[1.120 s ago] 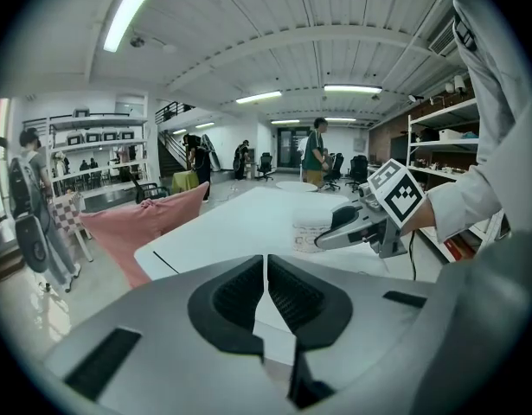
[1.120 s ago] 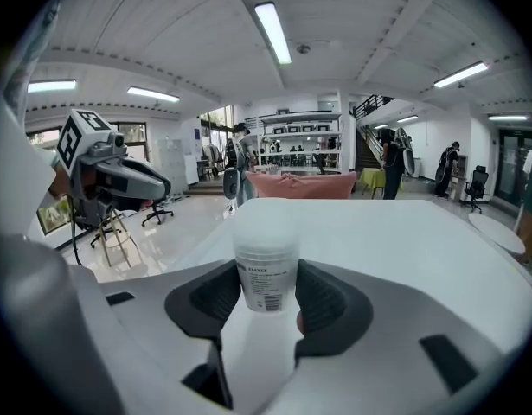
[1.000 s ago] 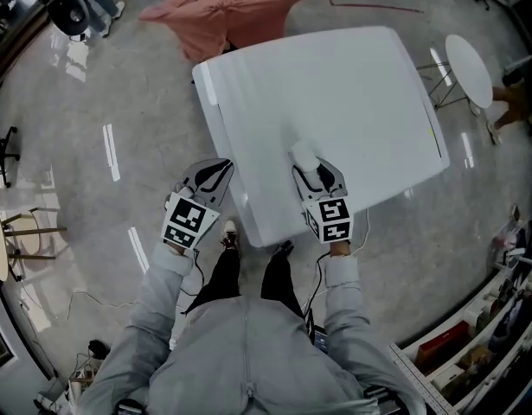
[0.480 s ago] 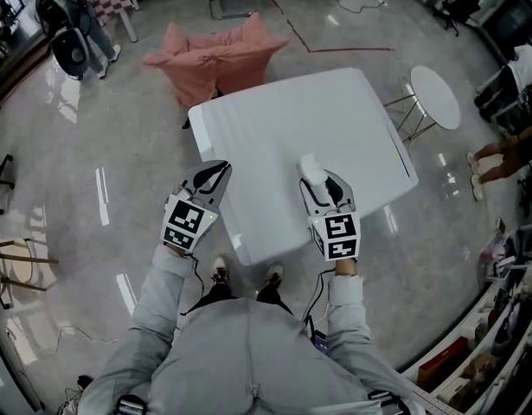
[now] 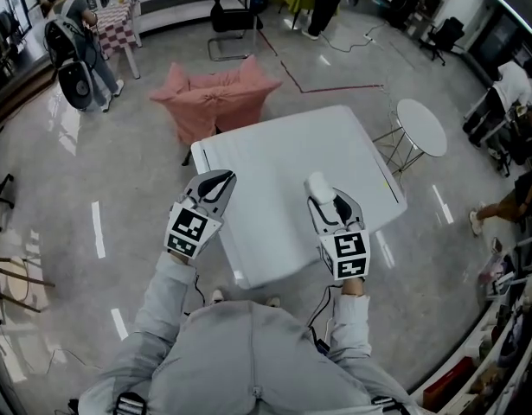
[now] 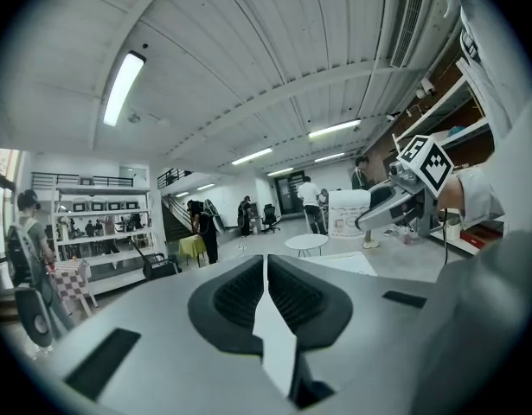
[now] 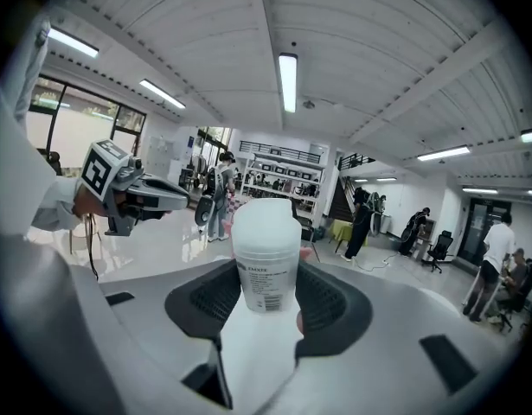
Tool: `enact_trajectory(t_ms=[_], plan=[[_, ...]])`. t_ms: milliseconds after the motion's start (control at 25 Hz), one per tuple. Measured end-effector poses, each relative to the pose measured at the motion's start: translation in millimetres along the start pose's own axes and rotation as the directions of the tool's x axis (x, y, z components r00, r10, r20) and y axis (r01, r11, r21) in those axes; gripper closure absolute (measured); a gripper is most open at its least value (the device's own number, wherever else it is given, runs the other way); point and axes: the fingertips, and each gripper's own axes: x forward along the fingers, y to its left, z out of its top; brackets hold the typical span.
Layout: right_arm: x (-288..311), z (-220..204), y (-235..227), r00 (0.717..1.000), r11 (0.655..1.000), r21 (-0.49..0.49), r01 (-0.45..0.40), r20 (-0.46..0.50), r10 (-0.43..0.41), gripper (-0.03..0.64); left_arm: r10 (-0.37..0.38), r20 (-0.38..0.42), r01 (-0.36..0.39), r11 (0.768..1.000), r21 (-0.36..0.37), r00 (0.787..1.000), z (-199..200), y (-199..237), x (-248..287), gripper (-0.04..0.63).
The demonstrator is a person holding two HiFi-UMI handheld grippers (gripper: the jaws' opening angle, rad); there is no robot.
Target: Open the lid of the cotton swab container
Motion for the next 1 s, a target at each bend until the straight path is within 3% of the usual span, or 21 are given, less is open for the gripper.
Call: enact_trajectory(t_ms=[560, 1000], plan=[[-9.6, 49.4, 2.6, 0.997, 0.998, -0.058, -0.006, 0.079, 0.011, 0.397, 0.039, 0.103, -0.044, 0.998, 0.045, 0.994, 47.3, 20.6, -9.7, 0.565], [-11.2, 45.0, 11.7, 0.999, 0.996, -0.089, -0.011, 0.051, 0.015, 0.397, -0.024, 0.075, 0.017, 0.995, 0.094, 0.997, 52.5, 11.0, -11.9, 0.565]])
